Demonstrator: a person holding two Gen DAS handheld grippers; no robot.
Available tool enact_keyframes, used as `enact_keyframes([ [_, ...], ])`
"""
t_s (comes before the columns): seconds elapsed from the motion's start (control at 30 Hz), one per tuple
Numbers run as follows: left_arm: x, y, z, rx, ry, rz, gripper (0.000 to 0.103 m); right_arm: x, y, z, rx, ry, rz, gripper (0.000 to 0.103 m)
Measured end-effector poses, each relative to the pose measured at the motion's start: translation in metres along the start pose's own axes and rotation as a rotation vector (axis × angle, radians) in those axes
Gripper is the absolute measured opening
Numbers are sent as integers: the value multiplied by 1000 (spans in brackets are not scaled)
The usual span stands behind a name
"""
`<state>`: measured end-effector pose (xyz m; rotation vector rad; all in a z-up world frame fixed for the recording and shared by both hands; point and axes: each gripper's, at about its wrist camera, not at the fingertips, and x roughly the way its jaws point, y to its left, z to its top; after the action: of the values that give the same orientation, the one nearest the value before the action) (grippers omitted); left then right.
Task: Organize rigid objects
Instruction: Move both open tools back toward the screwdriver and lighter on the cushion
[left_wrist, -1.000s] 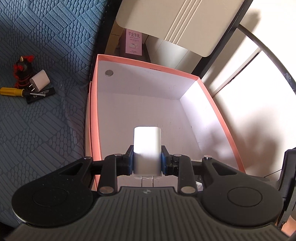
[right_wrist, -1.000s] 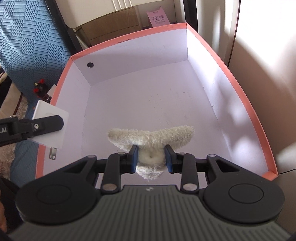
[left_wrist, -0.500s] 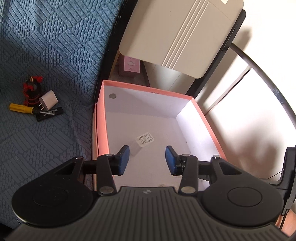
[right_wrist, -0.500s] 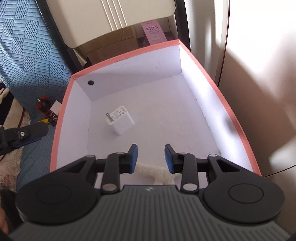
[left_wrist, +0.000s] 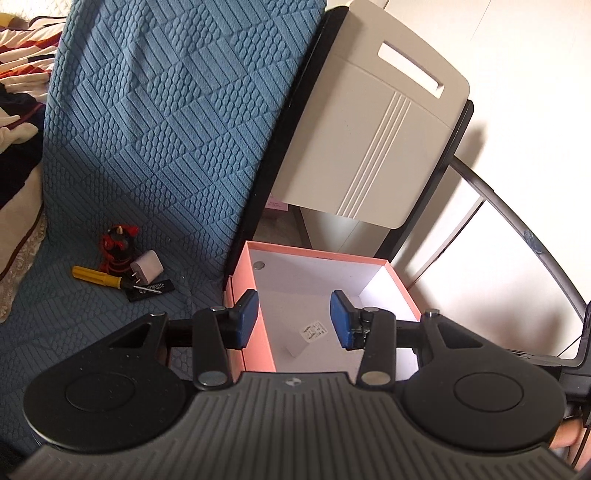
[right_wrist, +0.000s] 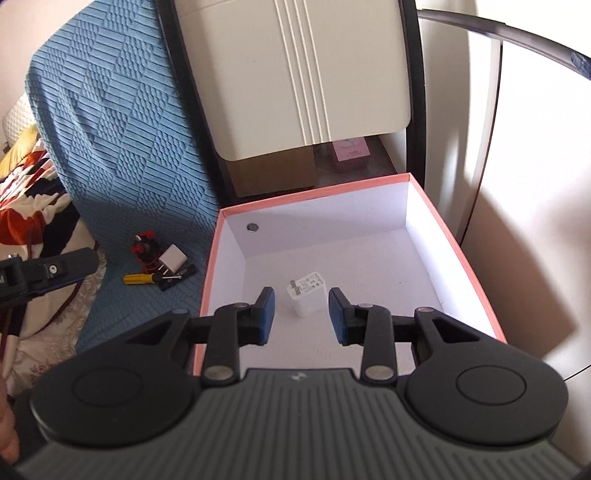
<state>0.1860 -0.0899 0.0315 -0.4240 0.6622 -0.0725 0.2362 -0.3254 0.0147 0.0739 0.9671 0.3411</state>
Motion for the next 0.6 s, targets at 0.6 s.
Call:
enact_keyframes([
  [0.6, -42, 53, -18, 75, -90, 33, 49, -11, 89, -32, -100, -47, 89, 36],
])
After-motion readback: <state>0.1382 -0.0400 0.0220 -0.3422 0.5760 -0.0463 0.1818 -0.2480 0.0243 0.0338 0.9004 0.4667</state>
